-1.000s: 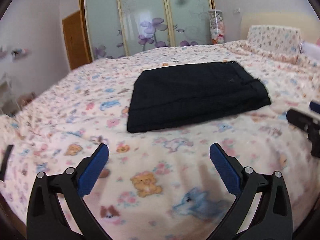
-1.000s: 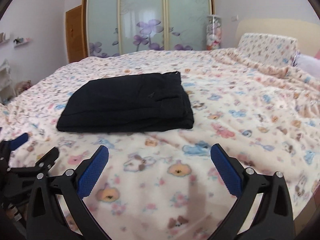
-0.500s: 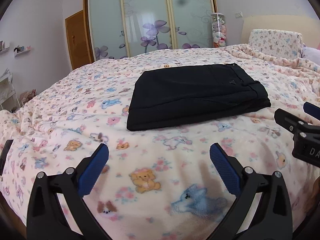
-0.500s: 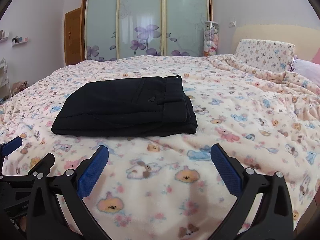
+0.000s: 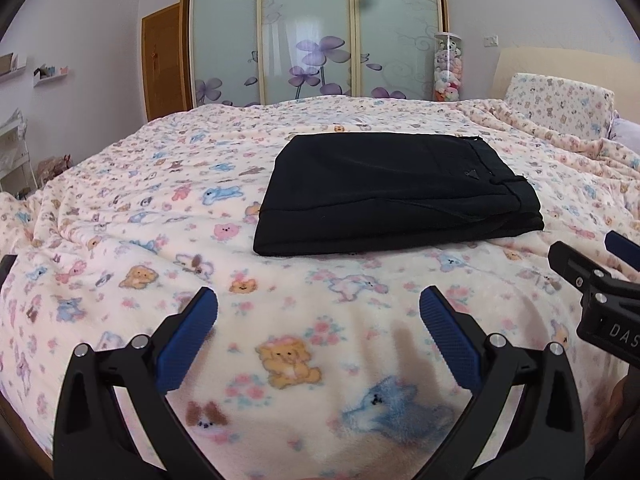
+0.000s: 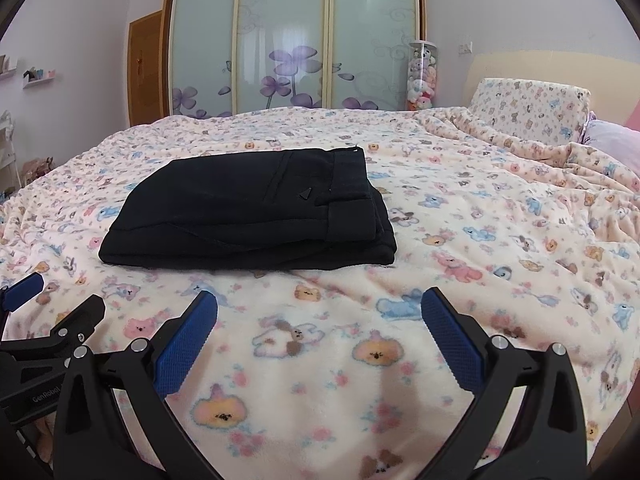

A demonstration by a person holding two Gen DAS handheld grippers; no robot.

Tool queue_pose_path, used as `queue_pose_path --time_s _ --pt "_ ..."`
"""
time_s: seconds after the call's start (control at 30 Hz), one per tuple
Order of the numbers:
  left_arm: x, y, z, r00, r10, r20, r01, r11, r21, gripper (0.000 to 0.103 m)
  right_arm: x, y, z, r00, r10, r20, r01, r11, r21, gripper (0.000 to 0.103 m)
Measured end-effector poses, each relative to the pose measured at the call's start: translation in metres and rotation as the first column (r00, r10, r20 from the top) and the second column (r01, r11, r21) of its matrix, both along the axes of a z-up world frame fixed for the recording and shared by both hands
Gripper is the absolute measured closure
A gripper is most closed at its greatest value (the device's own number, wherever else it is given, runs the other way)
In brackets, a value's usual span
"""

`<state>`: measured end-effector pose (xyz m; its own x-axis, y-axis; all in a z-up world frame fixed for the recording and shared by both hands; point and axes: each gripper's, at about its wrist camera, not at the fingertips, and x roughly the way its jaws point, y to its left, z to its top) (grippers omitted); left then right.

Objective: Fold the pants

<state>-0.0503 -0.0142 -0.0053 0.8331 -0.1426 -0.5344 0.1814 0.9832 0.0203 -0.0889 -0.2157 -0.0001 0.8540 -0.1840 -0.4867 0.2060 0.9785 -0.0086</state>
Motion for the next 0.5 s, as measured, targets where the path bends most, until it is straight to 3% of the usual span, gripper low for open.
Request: queue_pose_path --time_s 0.5 --pt "-0.0006 -0.0012 0.0011 1.000 -0.012 0.003 0.012 1.000 -0.008 0.002 -0.0002 -0.0086 0.0000 0.999 -0.032 0.002 0.032 0.999 0.012 0.001"
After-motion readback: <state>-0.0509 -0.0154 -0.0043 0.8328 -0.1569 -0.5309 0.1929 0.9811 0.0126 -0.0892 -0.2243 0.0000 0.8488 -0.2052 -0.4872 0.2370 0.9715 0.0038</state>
